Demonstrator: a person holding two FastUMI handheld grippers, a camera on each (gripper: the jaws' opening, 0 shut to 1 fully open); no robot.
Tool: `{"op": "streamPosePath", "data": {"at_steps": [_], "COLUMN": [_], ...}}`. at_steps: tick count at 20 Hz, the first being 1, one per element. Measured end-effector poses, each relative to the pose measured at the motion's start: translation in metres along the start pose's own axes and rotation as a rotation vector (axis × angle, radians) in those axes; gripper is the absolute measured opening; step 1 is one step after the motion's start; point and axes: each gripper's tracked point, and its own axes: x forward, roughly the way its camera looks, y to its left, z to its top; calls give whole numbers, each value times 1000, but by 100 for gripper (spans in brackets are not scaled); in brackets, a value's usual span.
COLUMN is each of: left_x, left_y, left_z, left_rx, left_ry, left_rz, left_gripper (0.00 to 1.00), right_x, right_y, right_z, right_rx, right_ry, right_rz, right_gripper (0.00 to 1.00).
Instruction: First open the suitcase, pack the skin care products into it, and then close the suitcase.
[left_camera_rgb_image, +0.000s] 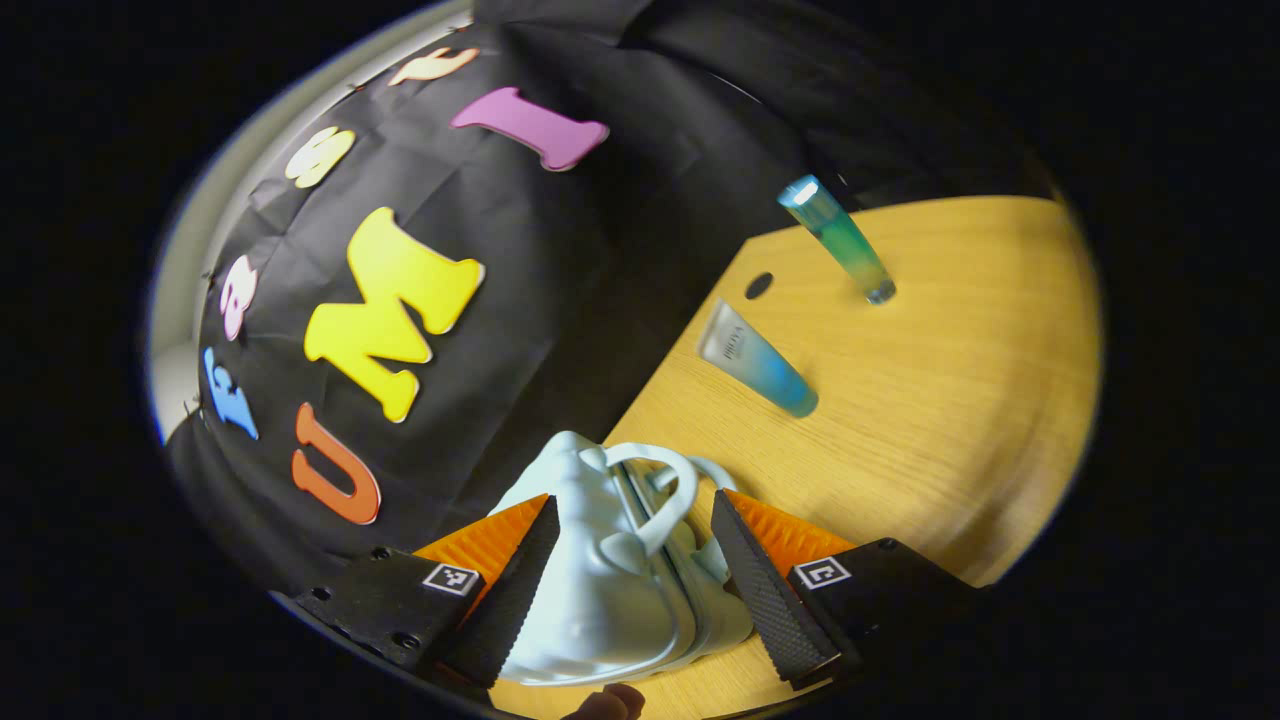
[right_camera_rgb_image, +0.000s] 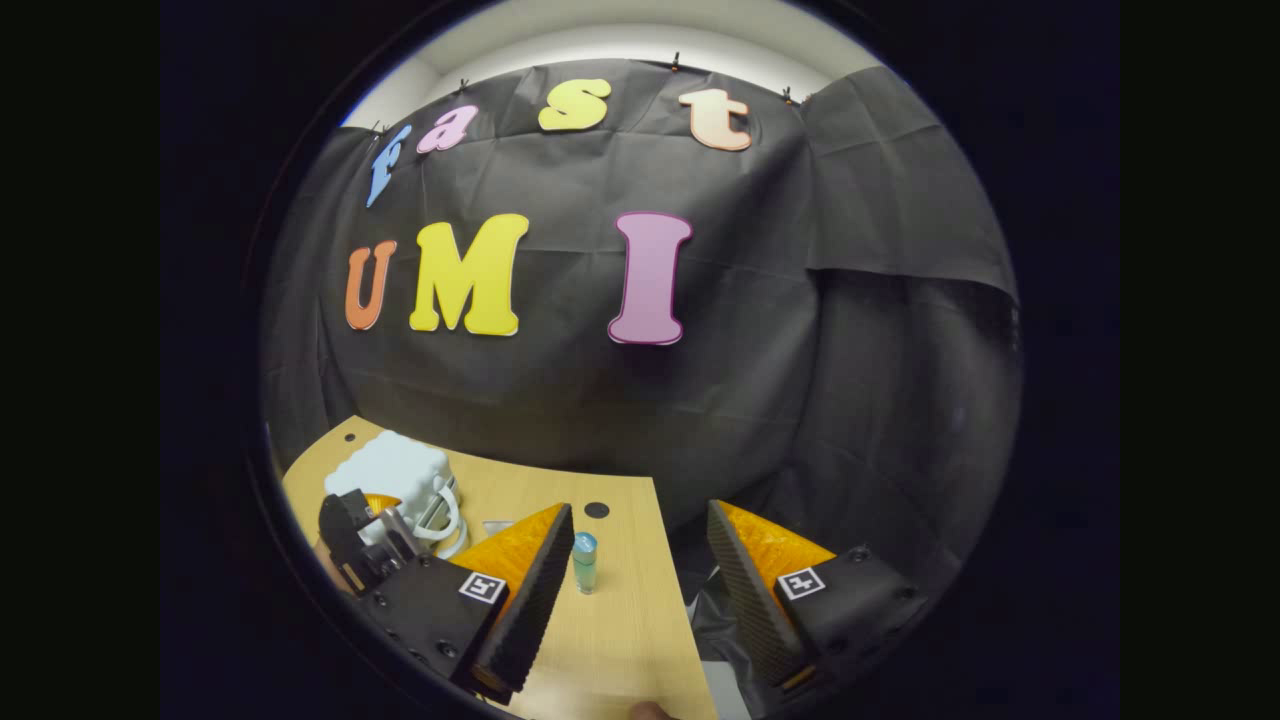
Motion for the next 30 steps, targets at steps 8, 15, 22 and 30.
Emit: {"op": "streamPosePath", "data": {"at_steps": [8, 15, 22, 30], "left_x": [32, 47, 47, 21], "left_y": [1, -11, -4, 56], "left_z": [-2, -22, -16, -5], "left_rx": [283, 417, 418, 138], "left_ry": [98, 225, 212, 126], "left_rz": [40, -69, -70, 1], "left_gripper": [97, 57, 12, 3], "right_x": [31, 38, 17, -4], "right_y": [-32, -48, -50, -30], "right_z": [-33, -53, -60, -34], "right_rx": [94, 120, 90, 95], "right_ry": [76, 106, 112, 75], "right_rz": [21, 30, 5, -112], "right_gripper": [80, 80, 80, 78]}}
